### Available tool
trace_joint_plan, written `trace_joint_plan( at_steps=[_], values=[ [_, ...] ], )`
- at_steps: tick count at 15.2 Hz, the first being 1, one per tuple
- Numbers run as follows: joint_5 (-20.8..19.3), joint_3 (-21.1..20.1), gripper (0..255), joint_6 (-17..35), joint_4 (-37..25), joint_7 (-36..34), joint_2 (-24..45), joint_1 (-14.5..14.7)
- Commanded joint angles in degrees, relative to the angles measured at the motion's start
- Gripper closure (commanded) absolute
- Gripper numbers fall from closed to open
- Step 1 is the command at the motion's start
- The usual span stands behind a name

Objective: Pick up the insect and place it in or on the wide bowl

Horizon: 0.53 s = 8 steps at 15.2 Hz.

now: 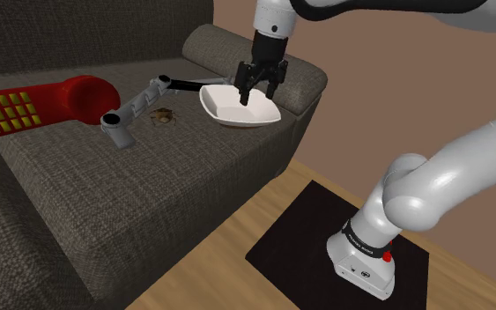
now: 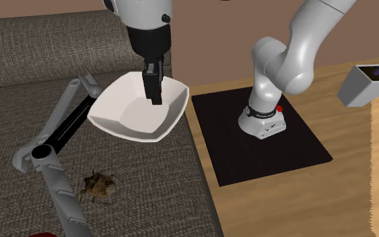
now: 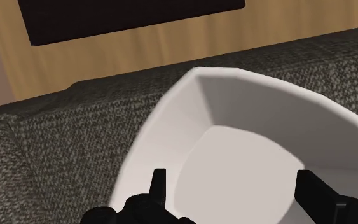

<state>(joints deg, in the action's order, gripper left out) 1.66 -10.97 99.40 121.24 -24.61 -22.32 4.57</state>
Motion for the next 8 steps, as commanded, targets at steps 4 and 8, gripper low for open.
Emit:
trace_joint_plan(
  at_steps=[4,8],
  values=[
    [-1.27,-4.29,0,1.04,-8.53,-6.53,8.97,0.9],
    [-3.72,-7.28,0,1.04,-16.63,-11.88,16.96,2.0]
  ],
)
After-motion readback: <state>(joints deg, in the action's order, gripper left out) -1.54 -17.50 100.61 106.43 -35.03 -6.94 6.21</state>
